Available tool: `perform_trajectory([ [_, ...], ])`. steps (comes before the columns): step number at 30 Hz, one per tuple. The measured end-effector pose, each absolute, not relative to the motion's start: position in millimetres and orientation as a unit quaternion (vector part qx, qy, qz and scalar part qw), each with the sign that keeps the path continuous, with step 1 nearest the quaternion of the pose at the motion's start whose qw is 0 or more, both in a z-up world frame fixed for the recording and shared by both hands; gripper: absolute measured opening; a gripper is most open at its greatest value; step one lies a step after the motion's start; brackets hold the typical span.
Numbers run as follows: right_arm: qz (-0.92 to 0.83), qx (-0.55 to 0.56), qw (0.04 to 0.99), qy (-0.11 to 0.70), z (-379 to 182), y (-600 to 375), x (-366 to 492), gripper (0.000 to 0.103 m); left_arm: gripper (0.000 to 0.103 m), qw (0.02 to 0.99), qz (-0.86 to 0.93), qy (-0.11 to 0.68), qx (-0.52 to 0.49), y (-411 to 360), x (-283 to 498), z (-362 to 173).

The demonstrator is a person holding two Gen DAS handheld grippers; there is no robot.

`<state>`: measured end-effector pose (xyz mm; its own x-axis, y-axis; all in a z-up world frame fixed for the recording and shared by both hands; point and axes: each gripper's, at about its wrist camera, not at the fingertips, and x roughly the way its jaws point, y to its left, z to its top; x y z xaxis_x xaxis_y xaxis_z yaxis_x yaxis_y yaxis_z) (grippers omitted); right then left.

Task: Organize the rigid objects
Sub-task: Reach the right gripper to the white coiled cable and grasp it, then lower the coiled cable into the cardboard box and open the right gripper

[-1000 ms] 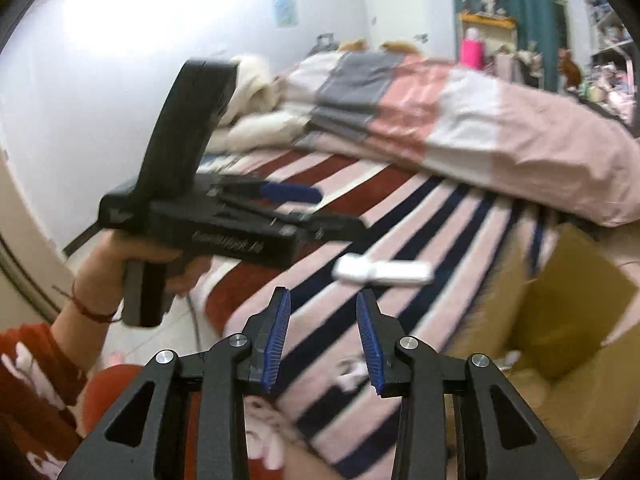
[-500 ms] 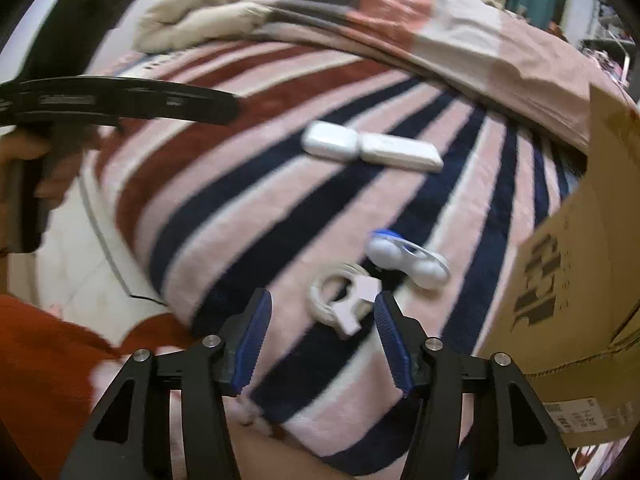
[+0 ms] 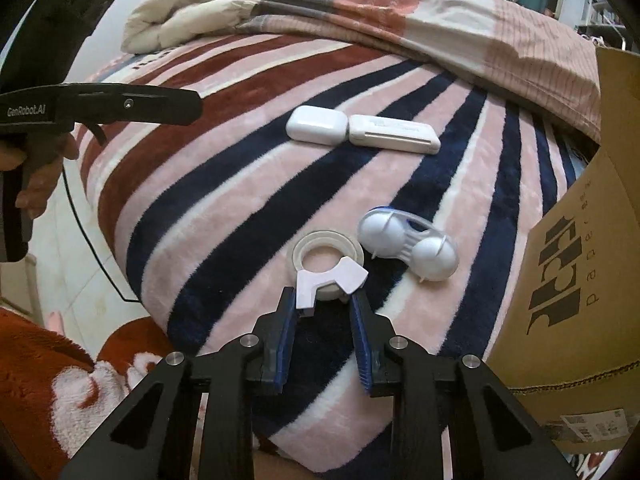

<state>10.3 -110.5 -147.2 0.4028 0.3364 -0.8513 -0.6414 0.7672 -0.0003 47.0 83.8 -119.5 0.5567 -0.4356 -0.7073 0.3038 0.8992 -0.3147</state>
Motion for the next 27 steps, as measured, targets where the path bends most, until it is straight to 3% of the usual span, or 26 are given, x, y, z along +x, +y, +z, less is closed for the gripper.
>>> perform_trajectory([
  [14,0.354,-0.154,0.833,0.397,-104.8,-94.7,0.2,0.022,0.077,0.869,-0.263,0.410,-0.088,53.6,44.0,-89.7],
  [24,0.375,-0.155,0.859,0.310,-37.5,-107.3,-7.6,0.022,0.038,0.867,-0.316,0.377,-0.073,7.6,53.3,-30.4],
  [27,0.366,-0.149,0.870,0.294,-26.7,-123.1,-6.7,0.022,0.036,0.869,-0.318,0.374,-0.054,-12.8,57.4,-17.5],
])
